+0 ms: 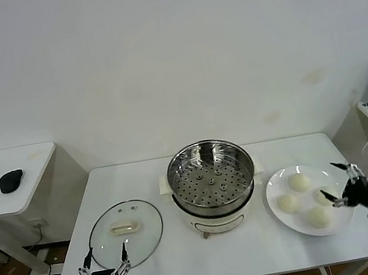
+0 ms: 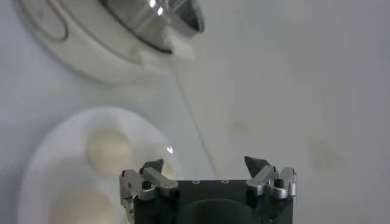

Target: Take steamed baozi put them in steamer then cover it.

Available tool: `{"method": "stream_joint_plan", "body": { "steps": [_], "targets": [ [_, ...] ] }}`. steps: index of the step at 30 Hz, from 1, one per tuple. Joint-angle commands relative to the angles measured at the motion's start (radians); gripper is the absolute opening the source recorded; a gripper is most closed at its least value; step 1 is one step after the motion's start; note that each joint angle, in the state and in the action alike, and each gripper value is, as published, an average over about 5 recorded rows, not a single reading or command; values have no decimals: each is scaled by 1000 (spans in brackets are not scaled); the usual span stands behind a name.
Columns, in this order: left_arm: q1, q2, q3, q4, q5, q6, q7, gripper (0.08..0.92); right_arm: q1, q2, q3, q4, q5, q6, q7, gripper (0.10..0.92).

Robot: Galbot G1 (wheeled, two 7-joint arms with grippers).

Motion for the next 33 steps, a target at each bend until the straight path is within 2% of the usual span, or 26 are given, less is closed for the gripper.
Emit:
{"method": "stream_joint_plan", "body": {
  "steps": [1, 7, 13, 22, 33],
  "targets": [
    [-1, 6, -9, -8, 31, 10, -21, 823, 533, -250, -468, -244, 64, -41, -275, 823],
    [-4, 8, -14, -10, 36, 13, -17, 823, 959, -188, -938, -444, 100, -14, -355, 823],
    [-17, 7, -23, -11, 39, 20, -16, 823, 1148, -88, -1180, -595, 119, -1, -420, 823],
    [-22, 4, -43, -9, 37, 25, -14, 823, 1203, 46, -1294, -722, 69, -18, -412, 823],
    [-25, 6, -51, -6, 36, 25, -13, 823, 1171, 102, -1289, -786, 15, -38, -387, 823]
  ]
}}
